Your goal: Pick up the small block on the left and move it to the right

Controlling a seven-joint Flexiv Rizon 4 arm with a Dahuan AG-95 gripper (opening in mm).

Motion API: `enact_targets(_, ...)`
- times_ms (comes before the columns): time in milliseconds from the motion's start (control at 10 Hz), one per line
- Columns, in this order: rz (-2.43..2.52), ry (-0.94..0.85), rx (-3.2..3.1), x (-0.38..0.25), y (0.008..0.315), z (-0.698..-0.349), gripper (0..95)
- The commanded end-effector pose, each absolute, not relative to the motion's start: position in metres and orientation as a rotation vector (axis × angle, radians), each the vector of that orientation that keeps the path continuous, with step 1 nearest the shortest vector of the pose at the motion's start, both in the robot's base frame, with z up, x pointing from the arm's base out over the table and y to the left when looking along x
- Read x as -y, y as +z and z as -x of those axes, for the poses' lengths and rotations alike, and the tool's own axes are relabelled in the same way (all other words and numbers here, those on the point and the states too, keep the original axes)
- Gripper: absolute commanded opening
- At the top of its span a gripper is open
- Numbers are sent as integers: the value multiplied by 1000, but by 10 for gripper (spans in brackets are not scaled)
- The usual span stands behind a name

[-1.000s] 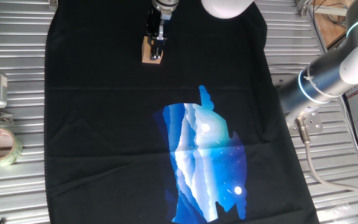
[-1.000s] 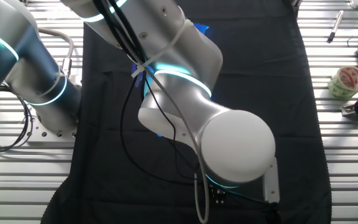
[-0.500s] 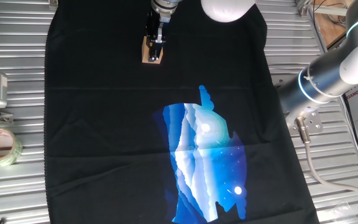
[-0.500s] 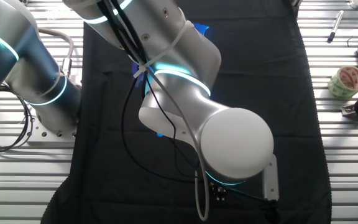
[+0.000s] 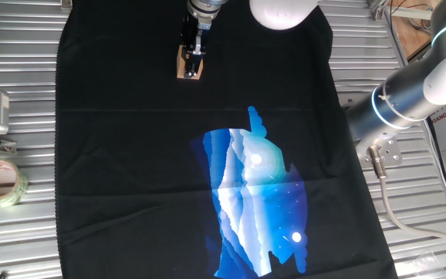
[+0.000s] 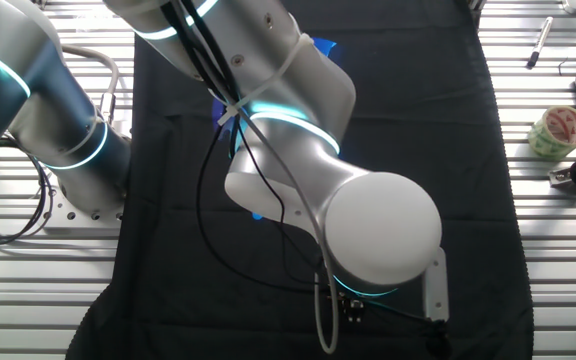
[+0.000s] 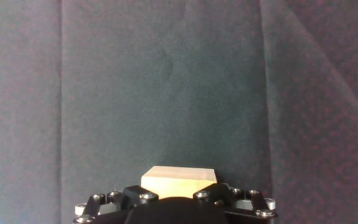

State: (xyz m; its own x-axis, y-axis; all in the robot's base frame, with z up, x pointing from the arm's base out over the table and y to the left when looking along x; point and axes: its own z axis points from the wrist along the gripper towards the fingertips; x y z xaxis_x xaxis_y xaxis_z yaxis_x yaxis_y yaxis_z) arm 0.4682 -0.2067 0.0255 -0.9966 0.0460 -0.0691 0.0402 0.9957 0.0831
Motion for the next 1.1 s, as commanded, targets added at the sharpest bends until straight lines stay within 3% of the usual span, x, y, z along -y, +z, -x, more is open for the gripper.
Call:
enact_targets(100, -72, 131, -3068, 207, 25, -469, 760)
enact_targets(200, -76, 135, -3068, 207, 25, -469, 570)
enact_targets(500, -83, 134, -3070, 207, 25, -469, 570)
enact_targets(600, -84, 124, -3070, 207, 25, -469, 380)
enact_targets(700, -88, 126, -3071, 207, 25, -469, 380)
enact_targets(900, -109, 144, -3076, 207, 25, -469, 0)
enact_targets(1100, -106, 125, -3081, 207, 25, -469, 0)
